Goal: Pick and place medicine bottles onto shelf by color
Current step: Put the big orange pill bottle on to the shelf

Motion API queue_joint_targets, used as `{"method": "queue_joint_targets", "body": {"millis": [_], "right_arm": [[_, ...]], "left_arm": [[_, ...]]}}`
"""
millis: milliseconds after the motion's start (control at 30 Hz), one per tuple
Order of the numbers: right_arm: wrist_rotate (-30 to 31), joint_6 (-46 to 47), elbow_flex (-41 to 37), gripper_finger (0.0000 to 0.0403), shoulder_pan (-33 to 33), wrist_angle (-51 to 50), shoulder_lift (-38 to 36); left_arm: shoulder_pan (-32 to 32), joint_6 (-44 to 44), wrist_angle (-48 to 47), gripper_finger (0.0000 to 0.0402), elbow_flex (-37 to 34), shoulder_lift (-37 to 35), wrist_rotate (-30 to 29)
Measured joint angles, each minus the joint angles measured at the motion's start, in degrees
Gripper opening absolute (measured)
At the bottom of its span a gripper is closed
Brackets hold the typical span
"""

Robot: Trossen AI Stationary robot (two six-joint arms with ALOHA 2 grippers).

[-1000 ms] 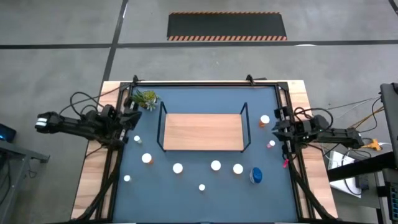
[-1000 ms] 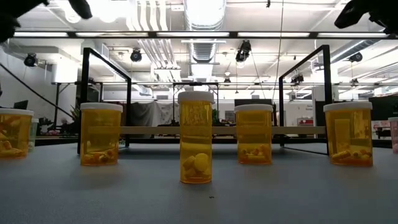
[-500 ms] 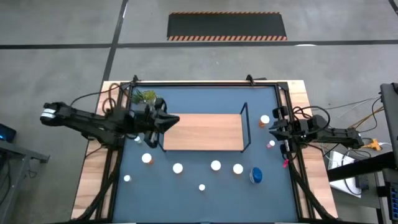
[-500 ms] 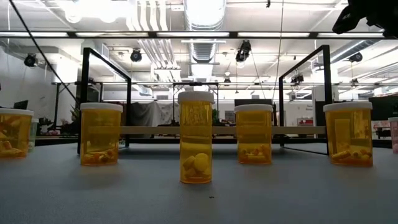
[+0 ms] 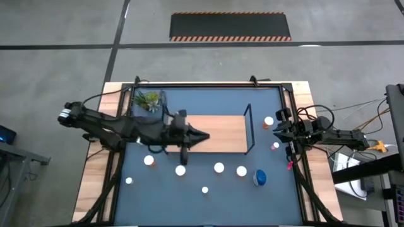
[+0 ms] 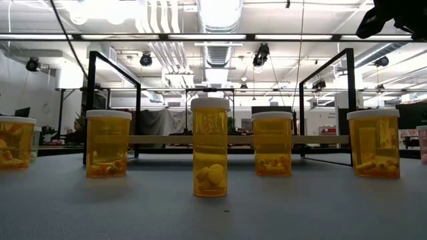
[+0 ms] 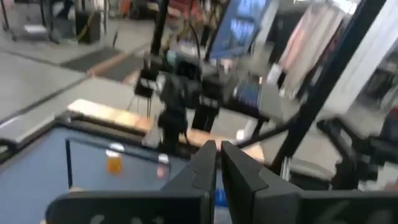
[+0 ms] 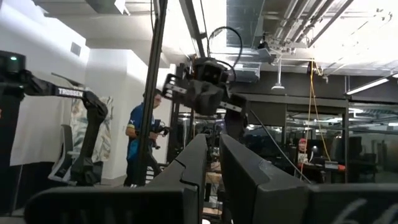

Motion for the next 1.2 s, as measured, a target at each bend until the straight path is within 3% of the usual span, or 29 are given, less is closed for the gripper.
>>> {"method": "queue_joint_targets", "body": {"millis": [367, 767, 1033, 1200], "right_arm": [[-0.01, 0.04, 0.01, 0.0038, 0.00, 0.07, -0.02], [-0.09, 0.04, 0.01, 0.0038, 0.00, -0.15, 0.02], [-0.12, 0.06, 0.01, 0.0038, 0.00, -2.63, 0.07], [-0.13, 0.07, 0.01, 0.0038, 0.00, -3.54, 0.07]], "left_arm": [[-3.82, -2.88, -18.92, 0.0006, 12.54, 13.15, 0.25], [-3.98, -2.20, -43.44, 0.0006, 32.98, 31.22, -0.05], [-3.93, 1.84, -44.32, 0.0006, 33.09, 39.57, -0.06], [-3.15, 2.35, -42.05, 0.0021, 32.96, 40.34, 1.54]]}}
